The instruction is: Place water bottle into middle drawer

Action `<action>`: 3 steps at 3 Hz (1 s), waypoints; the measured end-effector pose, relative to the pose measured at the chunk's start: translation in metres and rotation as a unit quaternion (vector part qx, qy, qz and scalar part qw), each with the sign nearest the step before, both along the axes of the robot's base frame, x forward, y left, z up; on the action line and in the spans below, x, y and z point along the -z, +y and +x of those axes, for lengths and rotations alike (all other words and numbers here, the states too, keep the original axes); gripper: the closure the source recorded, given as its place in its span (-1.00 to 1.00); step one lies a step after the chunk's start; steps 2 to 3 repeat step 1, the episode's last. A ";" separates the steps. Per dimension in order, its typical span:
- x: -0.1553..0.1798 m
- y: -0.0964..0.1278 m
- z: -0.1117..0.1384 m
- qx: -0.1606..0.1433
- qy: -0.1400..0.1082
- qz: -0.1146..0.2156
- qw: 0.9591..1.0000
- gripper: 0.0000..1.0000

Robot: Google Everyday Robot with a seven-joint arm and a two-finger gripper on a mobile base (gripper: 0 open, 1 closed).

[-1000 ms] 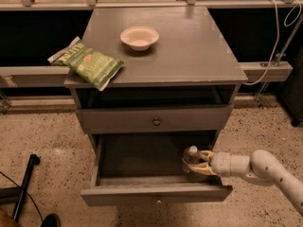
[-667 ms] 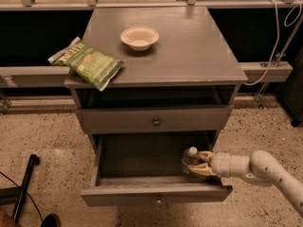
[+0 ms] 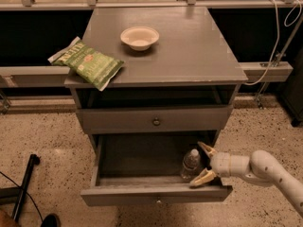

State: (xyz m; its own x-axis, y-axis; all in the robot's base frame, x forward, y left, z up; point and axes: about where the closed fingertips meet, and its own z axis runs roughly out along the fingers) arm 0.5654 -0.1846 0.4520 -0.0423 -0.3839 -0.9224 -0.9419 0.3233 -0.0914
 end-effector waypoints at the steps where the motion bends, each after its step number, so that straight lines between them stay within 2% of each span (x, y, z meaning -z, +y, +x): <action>1: 0.000 0.000 0.000 0.000 0.000 0.000 1.000 -1.00; 3: 0.000 0.000 0.000 0.000 0.000 0.000 1.000 -1.00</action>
Offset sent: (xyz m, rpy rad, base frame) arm 0.0000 0.0000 0.0000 0.0000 0.0000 0.0000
